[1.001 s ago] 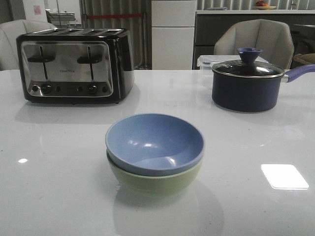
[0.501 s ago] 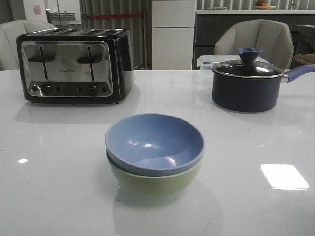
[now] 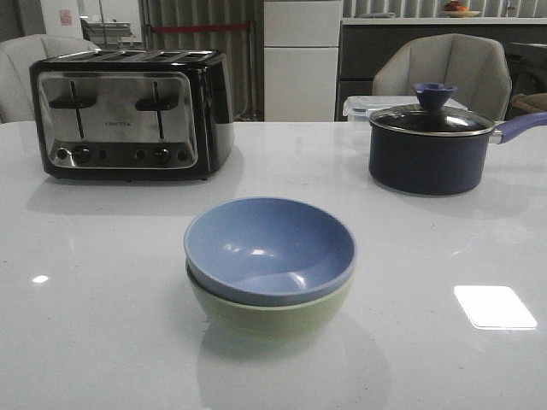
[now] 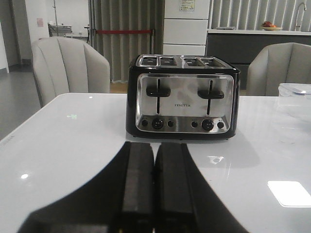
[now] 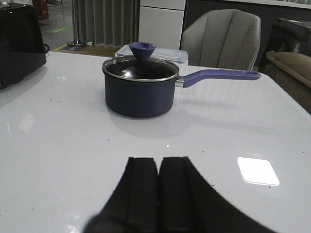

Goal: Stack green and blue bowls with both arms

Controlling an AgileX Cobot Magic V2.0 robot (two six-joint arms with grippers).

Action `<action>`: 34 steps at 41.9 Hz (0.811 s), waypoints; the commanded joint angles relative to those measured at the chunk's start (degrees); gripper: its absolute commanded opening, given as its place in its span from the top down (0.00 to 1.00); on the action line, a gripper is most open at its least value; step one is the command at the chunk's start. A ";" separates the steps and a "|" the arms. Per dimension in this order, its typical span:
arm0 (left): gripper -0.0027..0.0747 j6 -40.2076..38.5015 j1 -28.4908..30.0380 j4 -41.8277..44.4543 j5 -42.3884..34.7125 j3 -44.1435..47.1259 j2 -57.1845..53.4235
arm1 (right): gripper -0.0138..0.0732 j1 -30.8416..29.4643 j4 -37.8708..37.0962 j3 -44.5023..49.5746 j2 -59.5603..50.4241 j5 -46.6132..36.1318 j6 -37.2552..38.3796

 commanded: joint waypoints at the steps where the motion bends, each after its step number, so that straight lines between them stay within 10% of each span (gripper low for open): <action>1: 0.85 -0.60 -0.45 0.00 -5.17 0.26 -1.11 | 0.78 0.30 -0.41 -0.17 -1.14 -5.86 -0.04; 34: 0.84 -0.60 -0.45 0.00 -5.17 0.26 -1.11 | 0.78 0.80 -5.11 -0.17 -1.14 -9.54 8.82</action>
